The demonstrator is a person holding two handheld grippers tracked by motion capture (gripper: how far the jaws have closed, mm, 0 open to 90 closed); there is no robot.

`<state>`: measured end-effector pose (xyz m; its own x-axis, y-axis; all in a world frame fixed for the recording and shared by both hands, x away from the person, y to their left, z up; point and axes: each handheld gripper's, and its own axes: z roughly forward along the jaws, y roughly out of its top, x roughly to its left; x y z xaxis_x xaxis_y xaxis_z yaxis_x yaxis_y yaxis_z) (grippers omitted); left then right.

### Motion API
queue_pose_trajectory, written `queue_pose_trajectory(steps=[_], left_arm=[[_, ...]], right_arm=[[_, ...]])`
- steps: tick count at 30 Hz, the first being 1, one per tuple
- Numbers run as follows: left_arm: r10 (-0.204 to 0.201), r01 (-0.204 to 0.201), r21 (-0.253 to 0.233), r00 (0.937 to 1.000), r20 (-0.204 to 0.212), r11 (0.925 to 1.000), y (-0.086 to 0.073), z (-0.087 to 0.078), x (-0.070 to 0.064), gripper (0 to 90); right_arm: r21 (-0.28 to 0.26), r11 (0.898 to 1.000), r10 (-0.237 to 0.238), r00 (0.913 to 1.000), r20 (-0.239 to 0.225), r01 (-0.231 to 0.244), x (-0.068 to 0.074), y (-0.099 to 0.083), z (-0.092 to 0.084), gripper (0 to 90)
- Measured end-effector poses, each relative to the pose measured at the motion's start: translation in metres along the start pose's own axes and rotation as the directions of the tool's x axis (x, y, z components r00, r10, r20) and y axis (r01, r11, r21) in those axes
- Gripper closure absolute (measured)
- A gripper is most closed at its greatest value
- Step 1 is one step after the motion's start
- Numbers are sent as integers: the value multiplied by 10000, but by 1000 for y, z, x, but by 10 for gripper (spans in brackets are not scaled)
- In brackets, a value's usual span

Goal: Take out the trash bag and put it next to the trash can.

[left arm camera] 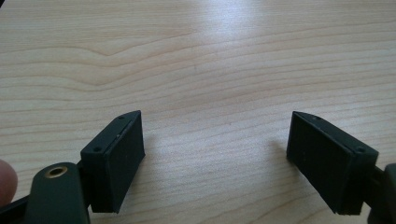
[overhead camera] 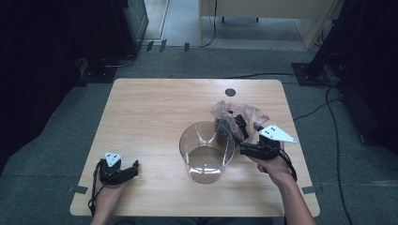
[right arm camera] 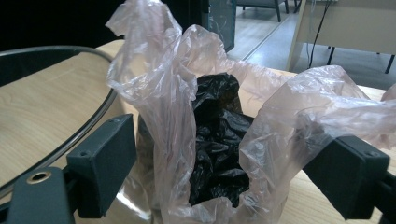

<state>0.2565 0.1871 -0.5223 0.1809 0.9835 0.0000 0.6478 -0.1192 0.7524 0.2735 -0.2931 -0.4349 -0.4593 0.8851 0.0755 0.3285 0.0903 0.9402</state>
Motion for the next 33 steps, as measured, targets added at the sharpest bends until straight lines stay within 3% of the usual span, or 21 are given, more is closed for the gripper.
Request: queue_pose_trajectory(steps=[20, 27, 33], left_arm=[[11, -11, 2, 10000, 2, 10000, 0, 0, 0, 185], [19, -19, 10, 10000, 0, 10000, 0, 0, 0, 185], [20, -20, 7, 10000, 1, 10000, 0, 0, 0, 185]], right_arm=[[-74, 10000, -4, 9954, 960, 11, 8, -5, -37, 138], [-98, 9998, 193, 9921, 1239, -183, 1, -12, -51, 138], [16, 9988, 488, 9822, 1813, -499, -10, -22, -62, 139]])
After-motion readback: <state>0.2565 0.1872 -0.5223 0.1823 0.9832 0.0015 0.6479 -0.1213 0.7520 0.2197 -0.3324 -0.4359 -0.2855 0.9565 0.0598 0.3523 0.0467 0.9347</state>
